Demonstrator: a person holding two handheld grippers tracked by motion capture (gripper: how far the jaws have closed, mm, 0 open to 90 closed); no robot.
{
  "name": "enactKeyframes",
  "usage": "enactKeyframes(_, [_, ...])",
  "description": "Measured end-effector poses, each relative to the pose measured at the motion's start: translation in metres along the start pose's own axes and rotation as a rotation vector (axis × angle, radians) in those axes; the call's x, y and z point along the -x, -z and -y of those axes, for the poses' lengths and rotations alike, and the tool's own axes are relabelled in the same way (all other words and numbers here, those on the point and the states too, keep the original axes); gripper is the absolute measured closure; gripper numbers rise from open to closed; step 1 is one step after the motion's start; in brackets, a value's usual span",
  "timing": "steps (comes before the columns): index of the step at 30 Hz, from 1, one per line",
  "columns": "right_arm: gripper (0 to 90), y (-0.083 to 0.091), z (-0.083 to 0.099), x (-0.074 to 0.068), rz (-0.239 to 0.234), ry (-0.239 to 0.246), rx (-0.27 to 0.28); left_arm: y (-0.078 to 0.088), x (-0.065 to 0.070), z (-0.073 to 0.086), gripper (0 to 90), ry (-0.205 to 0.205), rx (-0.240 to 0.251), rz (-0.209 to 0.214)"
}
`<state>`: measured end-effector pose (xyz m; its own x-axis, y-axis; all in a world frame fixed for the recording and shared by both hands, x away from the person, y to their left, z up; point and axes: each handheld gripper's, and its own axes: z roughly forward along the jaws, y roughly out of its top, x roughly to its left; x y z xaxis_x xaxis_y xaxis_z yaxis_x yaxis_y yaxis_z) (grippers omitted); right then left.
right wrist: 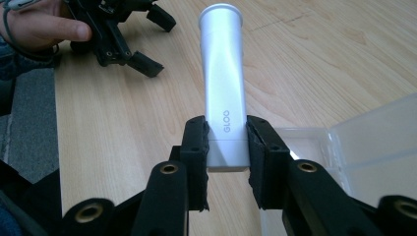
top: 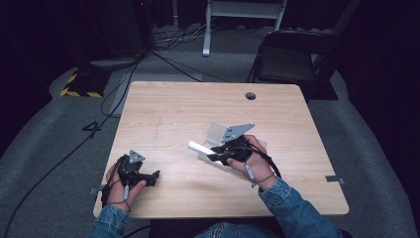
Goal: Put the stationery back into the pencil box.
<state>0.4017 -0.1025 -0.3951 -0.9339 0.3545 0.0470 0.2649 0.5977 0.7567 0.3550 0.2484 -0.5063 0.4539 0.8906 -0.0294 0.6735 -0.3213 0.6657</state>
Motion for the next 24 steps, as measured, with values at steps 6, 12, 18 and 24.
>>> enactKeyframes(6, [71.7,0.011,0.004,0.005,0.018,-0.006,-0.005,0.0,0.0,0.0,0.3,0.0,0.0,0.0])
enactKeyframes(12, [71.7,0.019,0.01,0.014,0.035,-0.031,-0.021,0.0,0.0,0.0,0.3,0.0,0.0,0.0])
enactKeyframes(18, [71.7,0.02,0.016,0.022,0.048,-0.051,-0.065,0.0,0.0,0.0,0.3,0.0,0.0,0.0])
enactKeyframes(24, [71.7,0.02,0.023,0.029,0.065,-0.069,-0.12,0.0,0.0,0.0,0.3,0.0,0.0,0.0])
